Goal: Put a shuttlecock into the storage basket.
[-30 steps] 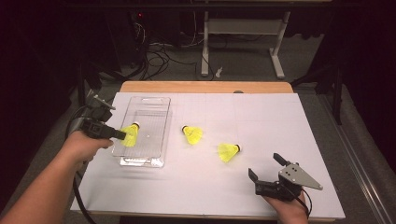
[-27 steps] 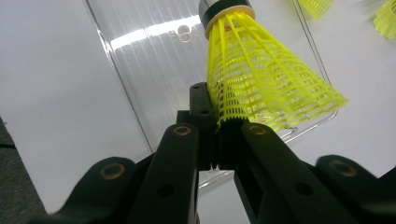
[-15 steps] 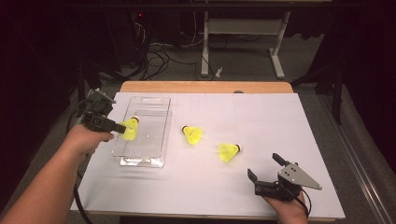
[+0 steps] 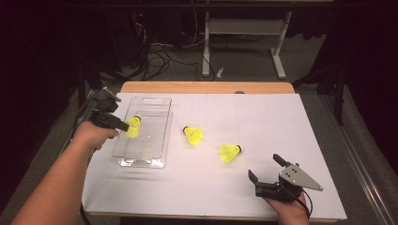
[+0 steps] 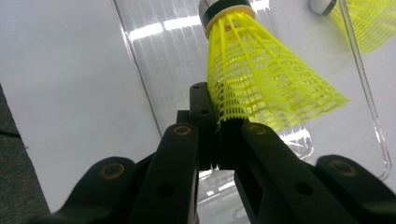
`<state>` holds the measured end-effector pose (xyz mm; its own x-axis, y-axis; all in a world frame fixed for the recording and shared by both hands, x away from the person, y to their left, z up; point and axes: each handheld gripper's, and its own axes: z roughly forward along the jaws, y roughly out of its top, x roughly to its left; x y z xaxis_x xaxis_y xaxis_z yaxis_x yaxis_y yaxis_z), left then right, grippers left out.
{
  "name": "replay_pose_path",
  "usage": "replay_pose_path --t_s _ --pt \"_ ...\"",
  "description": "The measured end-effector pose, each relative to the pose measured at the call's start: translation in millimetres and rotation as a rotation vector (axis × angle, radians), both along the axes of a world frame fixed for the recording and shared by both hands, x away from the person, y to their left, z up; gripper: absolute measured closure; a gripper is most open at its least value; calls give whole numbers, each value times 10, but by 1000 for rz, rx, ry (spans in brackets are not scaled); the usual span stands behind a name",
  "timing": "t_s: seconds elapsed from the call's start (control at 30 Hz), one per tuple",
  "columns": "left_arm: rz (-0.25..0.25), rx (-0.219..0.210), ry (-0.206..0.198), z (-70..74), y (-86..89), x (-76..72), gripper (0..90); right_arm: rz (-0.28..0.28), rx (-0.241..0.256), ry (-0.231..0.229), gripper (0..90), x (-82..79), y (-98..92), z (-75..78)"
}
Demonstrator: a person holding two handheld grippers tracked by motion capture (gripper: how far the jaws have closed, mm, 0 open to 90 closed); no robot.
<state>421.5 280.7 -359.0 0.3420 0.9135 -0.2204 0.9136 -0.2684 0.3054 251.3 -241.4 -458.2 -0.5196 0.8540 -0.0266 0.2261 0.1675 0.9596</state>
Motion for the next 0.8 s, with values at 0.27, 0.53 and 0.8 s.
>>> replay_pose_path --t_s 0.27,0.53,0.8 --pt "-6 21 -4 89 -81 60 885 -2 1 3 1 10 -8 -7" --pt "8 31 -4 164 -61 127 883 0 2 4 1 3 -4 -7" --pt "16 53 26 -24 -60 209 883 0 2 7 1 10 -10 -19"
